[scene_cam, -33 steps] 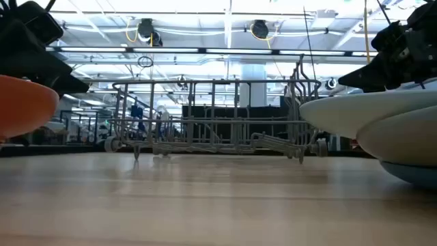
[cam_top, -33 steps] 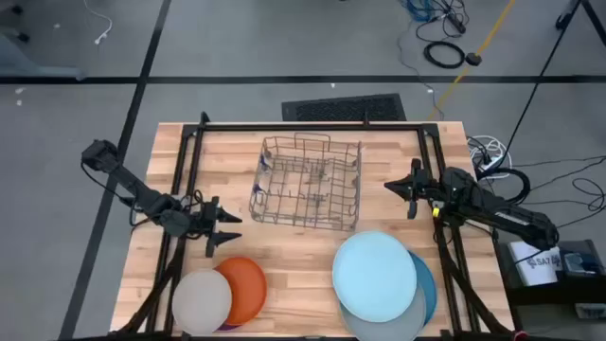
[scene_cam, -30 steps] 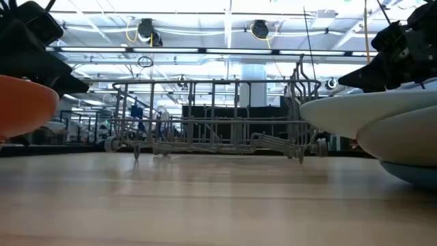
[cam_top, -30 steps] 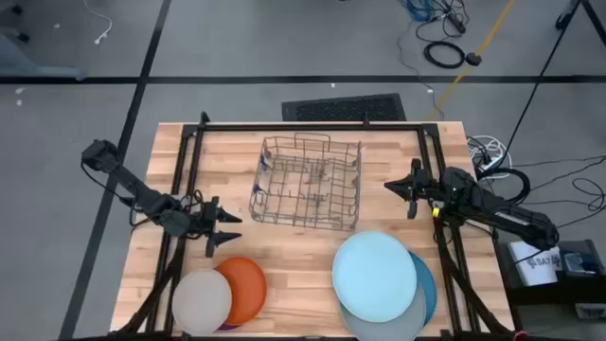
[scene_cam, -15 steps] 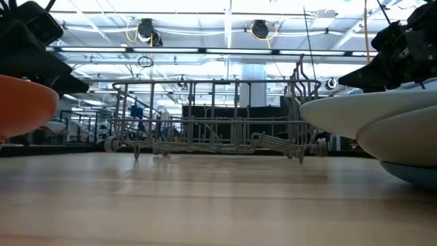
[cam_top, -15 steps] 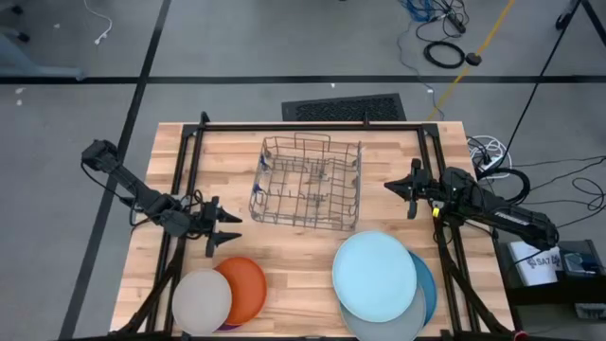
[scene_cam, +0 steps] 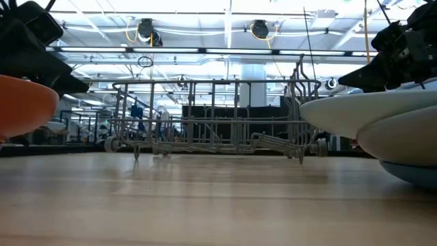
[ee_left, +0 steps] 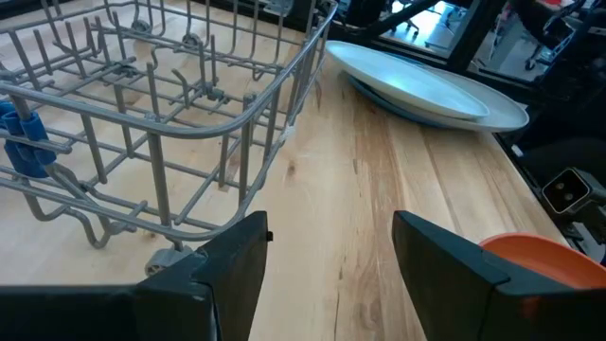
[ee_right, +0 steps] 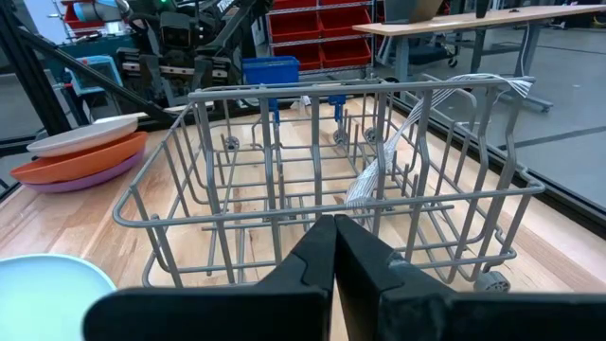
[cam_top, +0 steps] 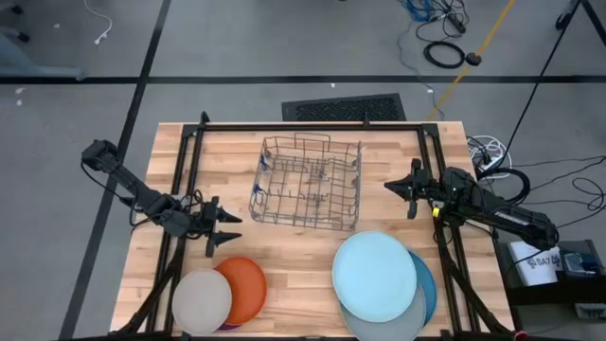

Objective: Sort dishes

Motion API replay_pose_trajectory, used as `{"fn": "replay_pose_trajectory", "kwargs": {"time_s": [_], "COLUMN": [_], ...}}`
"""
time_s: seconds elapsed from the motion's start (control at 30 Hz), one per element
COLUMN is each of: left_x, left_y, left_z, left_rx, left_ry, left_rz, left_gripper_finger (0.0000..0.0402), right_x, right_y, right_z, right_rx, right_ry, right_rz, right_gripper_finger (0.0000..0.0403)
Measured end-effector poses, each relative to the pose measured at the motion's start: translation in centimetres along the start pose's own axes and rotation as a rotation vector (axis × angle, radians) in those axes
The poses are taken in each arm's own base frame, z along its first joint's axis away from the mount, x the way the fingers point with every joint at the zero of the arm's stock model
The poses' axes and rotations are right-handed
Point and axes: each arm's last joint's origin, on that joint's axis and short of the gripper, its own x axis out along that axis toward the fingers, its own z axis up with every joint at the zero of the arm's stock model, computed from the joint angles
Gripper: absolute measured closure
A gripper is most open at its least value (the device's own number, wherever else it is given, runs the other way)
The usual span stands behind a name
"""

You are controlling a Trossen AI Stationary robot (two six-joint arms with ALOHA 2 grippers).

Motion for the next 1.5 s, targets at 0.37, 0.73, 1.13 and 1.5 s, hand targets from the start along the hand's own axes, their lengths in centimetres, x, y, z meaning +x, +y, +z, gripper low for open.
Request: {"fn": "replay_pose_trajectory", "kwargs": {"time_s": [0.37, 0.73, 1.13, 1.5], "left_x": [0.0, 0.0, -1.9, -4.4], "left_y": [0.0, 0.0, -0.2, 0.4], "left_z": [0.0, 0.8, 6.7, 9.3], "left_rx": [0.000, -0.049, -0.225, -0.323], "left_ry": [0.000, -0.111, -0.660, -0.952], "left_rz": [0.000, 0.080, 0.143, 0.111], "left_gripper_finger": [0.0173, 0.0173, 0.0173, 0.0173], "right_x": [0.0, 0.0, 0.0, 0.0], "right_y": [0.0, 0.0, 0.0, 0.0], "right_z": [0.0, 0.0, 0.0, 0.0], "right_rx": [0.000, 0.000, 0.000, 0.000], "right_ry": [0.000, 0.000, 0.000, 0.000], "right_rz": [0.000, 0.000, 0.000, 0.000], "right_gripper_finger": [0.0399, 0.0399, 0.0399, 0.0399]}}
